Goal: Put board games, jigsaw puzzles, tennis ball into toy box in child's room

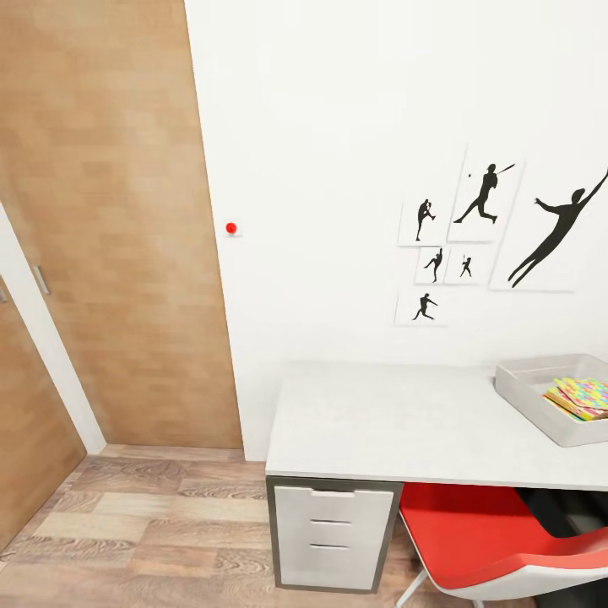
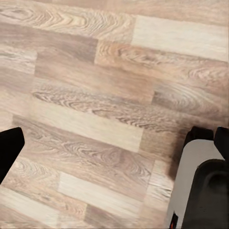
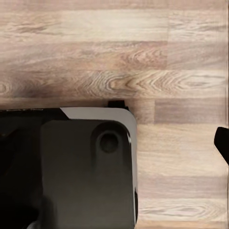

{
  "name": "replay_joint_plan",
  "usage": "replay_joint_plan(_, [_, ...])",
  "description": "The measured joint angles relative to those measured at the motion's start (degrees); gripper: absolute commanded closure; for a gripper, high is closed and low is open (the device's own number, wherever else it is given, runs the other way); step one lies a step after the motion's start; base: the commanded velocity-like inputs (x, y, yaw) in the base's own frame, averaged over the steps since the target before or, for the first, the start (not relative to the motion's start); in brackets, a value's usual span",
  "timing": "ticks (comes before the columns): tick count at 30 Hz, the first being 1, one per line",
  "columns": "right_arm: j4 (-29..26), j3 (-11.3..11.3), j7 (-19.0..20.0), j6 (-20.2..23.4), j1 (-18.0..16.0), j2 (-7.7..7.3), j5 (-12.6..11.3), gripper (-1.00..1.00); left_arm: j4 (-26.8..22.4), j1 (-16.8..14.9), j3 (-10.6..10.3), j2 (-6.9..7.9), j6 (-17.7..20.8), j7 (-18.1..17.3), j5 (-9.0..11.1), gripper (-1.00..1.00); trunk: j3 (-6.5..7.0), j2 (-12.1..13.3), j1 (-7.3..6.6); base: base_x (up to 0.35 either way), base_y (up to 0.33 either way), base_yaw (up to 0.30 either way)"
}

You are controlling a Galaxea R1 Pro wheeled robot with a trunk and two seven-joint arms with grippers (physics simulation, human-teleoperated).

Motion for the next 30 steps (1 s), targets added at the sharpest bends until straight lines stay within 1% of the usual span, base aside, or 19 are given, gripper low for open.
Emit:
replay_joint_plan(3, [0.97, 0.0, -1.25, -2.34, 1.03, 0.21, -0.02, -1.0, 0.17, 2.69, 0.0, -0.97, -0.52, 0.55, 0.01, -1.0, 0.01, 0.0, 0.0, 0.0, 0.0, 0.0])
replay_joint_plan(4, [1.21, 0.01, -1.99, -2.99, 1.98, 0.28, -0.07, -1.0, 0.23, 4.03, 0.05, -1.25, -0.69, 0.69, 0.03, -1.0, -0.01, 0.0, 0.0, 0.0, 0.0, 0.0])
replay_joint_plan(6, [1.37, -0.04, -2.75, -3.46, 3.0, 0.33, -0.14, -1.0, 0.25, 5.31, 0.03, -1.47, -0.81, 0.77, 0.01, -1.0, 0.01, 0.0, 0.0, 0.0, 0.0, 0.0])
replay_joint_plan(11, [1.65, -0.21, -6.11, -4.3, 6.36, 0.39, -0.89, -1.0, 0.36, 9.47, 0.04, -1.98, -0.87, 0.86, 0.03, -1.0, 0.0, 0.0, 0.0, 0.0, 0.0, 0.0])
replay_joint_plan(14, [1.69, -0.21, -7.06, -4.32, 7.65, 0.41, -1.0, -1.0, 0.45, 10.87, -0.02, -2.21, -0.81, 0.87, -0.04, -1.0, 0.01, 0.0, 0.0, 0.0, 0.0, 0.0])
replay_joint_plan(16, [1.73, -0.21, -7.31, -4.3, 8.25, 0.46, -1.03, -1.0, 0.75, 11.55, -0.03, -2.64, -0.66, 0.8, -0.05, -1.0, 0.01, 0.0, 0.0, 0.0, 0.0, 0.0])
replay_joint_plan(19, [1.76, -0.22, -7.46, -4.26, 9.04, 0.55, -1.06, -1.0, 1.03, 13.0, -0.13, -2.92, -0.61, 0.8, -0.36, -1.0, 0.01, 0.0, 0.0, 0.0, 0.0, 0.0])
replay_joint_plan(20, [1.8, -0.23, -7.47, -4.27, 9.21, 0.56, -1.08, -1.0, 1.06, 13.34, -0.18, -2.92, -0.6, 0.8, -0.55, -1.0, 0.01, 0.0, 0.0, 0.0, 0.0, 0.0])
replay_joint_plan(23, [1.78, -0.37, -7.62, -4.19, 9.81, 0.46, -1.16, -1.0, 1.19, 14.44, -0.27, -2.77, -0.64, 0.86, -2.1, -1.0, 0.01, 0.0, 0.0, 0.0, 0.0, 0.0])
replay_joint_plan(25, [1.77, -0.47, -7.98, -4.18, 9.96, 0.29, -1.23, -1.0, 1.23, 14.97, -0.31, -2.73, -0.69, 0.88, -2.79, -1.0, 0.01, 0.0, 0.0, 0.0, 0.0, 0.0])
replay_joint_plan(30, [1.81, -0.53, -10.77, -4.17, 10.1, 0.16, -1.24, -1.0, 1.26, 16.17, -0.33, -2.85, -0.78, 0.91, -3.4, -1.0, 0.01, 0.0, 0.0, 0.0, 0.0, 0.0])
